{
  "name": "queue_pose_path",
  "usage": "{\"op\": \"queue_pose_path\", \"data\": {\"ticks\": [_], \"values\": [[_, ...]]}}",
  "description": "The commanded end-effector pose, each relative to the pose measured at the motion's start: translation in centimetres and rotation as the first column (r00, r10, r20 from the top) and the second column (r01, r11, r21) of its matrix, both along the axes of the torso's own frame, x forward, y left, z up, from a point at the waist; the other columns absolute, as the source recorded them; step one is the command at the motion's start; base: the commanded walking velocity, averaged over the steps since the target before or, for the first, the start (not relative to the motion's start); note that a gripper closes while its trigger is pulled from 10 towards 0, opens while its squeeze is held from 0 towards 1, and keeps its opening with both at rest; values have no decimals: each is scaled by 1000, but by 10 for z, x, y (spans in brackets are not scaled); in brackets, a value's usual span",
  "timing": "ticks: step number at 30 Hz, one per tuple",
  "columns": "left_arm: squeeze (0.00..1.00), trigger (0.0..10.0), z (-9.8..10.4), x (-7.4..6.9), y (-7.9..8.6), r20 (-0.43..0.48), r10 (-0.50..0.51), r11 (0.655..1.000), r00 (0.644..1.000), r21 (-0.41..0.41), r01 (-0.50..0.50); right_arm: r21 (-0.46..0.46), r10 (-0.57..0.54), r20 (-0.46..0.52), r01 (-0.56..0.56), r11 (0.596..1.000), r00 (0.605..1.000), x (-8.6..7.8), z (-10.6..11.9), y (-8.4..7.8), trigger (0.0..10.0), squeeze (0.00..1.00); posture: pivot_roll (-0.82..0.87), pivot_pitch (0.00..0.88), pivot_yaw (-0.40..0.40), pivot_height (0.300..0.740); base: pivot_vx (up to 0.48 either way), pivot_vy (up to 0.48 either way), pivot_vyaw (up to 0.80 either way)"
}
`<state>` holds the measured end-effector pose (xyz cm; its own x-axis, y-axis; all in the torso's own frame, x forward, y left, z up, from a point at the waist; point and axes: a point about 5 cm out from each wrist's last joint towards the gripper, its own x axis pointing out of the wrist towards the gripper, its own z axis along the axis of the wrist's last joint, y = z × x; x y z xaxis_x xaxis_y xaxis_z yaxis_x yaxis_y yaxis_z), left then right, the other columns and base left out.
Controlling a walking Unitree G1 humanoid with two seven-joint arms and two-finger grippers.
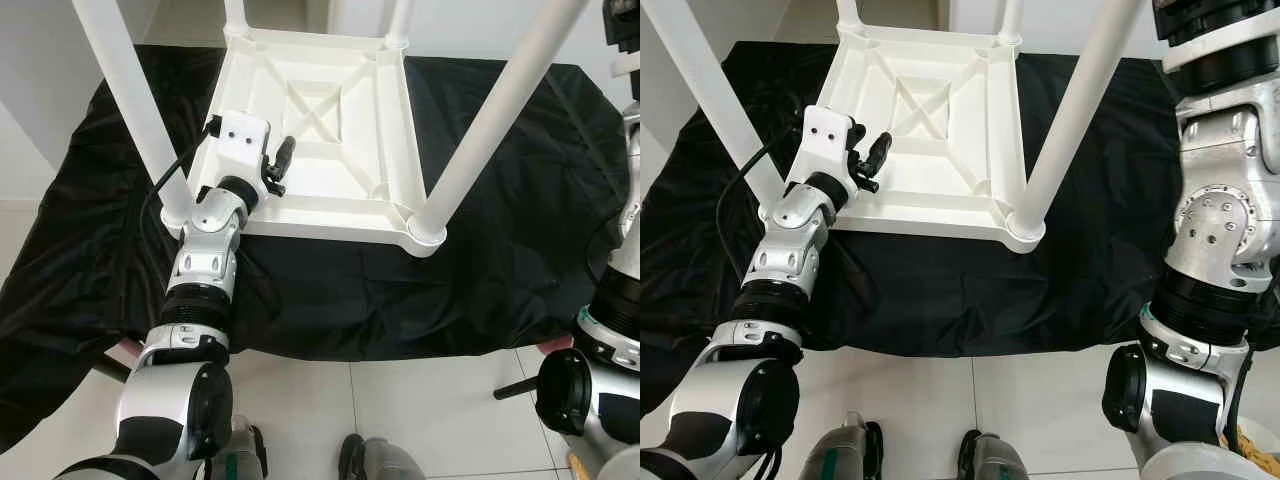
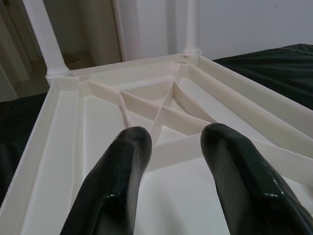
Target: Building children table
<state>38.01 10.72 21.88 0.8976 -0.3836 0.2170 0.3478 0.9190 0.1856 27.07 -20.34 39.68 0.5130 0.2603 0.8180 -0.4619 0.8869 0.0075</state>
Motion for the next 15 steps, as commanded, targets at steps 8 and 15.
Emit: {"op": "queue_pose_path", "data": {"ticks": [8, 15], "values": [[0, 10000, 2, 1, 12, 10, 350, 935, 937, -61, -349, 265, -58, -132, 92, 960, 990, 7, -22, -48, 0, 0, 30, 145, -4, 740, 0, 0, 0], [0, 10000, -1, 2, 12, -14, 362, 931, 932, -37, -362, 310, -67, -128, 104, 945, 989, 1, -23, -62, 0, 0, 23, 146, 0, 740, 0, 0, 0]]}}
